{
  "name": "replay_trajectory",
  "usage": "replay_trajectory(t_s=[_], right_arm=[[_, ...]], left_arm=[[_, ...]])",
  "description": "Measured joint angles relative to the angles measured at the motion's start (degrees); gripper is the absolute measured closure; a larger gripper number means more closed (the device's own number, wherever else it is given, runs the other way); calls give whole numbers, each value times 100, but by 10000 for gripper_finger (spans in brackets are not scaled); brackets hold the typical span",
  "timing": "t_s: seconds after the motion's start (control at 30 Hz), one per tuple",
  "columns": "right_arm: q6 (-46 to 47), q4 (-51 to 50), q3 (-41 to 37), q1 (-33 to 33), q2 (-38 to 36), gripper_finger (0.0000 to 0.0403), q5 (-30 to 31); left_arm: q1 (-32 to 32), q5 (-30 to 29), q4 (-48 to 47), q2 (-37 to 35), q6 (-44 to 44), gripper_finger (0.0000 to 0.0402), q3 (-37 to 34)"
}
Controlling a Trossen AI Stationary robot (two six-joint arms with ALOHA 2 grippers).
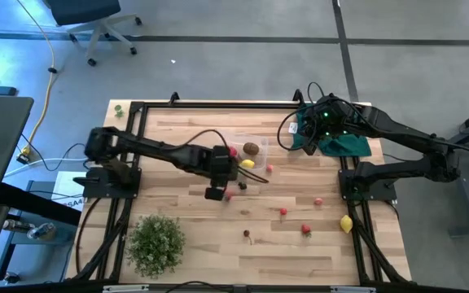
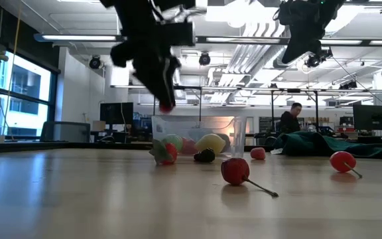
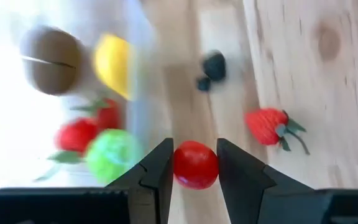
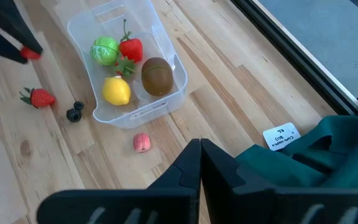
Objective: Pick and placing Produce into tupperware
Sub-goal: Put the red cherry into the transparent bin
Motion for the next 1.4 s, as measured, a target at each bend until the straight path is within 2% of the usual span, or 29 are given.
replay_trajectory(t_s=[0.1,0.23,0.43,0.6,0.83,1.17,1.4], right_arm=[[0,1,0,0,1,402,0],[0,1,0,-2,1,402,2],[0,0,0,0,1,402,0],[0,1,0,-2,-1,402,2],[0,2,0,0,-1,402,0],[0,2,0,-2,1,402,0],[0,1,0,0,1,402,1]], left_arm=[[47,-365,29,-310,21,300,66],[273,-470,41,-433,298,300,418],[778,-108,395,-298,744,300,665],[1061,458,303,237,749,300,654],[1173,871,549,923,751,300,654],[1284,1017,678,1327,759,300,654],[1285,1015,676,1351,762,300,654]])
